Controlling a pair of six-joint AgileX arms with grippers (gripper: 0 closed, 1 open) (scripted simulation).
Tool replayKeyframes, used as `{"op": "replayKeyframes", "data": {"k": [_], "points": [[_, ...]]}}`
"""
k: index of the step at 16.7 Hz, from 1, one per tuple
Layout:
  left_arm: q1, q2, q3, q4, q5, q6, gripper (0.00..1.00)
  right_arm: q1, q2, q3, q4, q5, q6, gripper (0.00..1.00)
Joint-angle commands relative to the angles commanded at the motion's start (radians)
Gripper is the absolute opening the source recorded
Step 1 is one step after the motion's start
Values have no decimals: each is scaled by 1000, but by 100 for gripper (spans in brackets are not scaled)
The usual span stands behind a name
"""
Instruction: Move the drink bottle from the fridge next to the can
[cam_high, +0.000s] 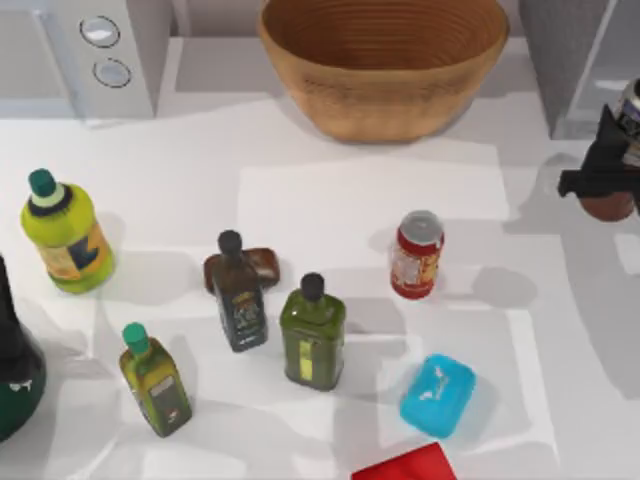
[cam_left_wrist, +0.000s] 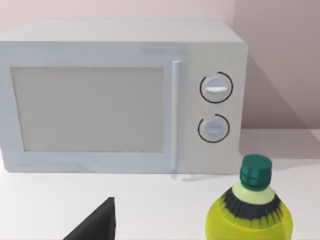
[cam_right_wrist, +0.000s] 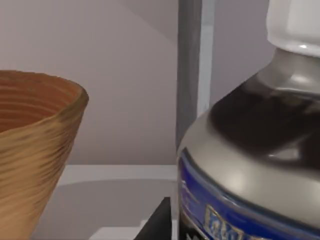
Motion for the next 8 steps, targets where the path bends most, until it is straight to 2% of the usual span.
{"op": "replayKeyframes", "data": {"k": [2, 4, 8], "points": [[0, 0, 0, 0, 0, 0, 100, 113, -2, -77, 73, 113, -4, 0], [0, 0, 0, 0, 0, 0, 100, 184, -9, -135, 124, 184, -7, 0], [0, 0, 0, 0, 0, 0, 100, 213, -16, -162, 146, 213, -8, 0]]}}
